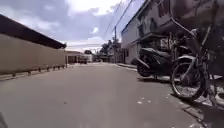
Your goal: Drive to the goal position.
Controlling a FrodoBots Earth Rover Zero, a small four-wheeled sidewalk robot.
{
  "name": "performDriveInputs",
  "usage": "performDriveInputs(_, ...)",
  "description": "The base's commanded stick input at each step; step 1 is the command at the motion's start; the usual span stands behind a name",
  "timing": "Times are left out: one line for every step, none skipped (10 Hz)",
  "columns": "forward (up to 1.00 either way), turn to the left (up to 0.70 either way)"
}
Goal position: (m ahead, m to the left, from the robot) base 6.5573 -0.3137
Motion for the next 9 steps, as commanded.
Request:
performDriveInputs(1.0, 0.01)
performDriveInputs(1.0, 0.01)
performDriveInputs(1.0, 0.01)
performDriveInputs(1.0, 0.01)
performDriveInputs(1.0, 0.01)
performDriveInputs(1.0, 0.01)
performDriveInputs(1.0, 0.01)
performDriveInputs(1.0, 0.01)
performDriveInputs(1.0, 0.01)
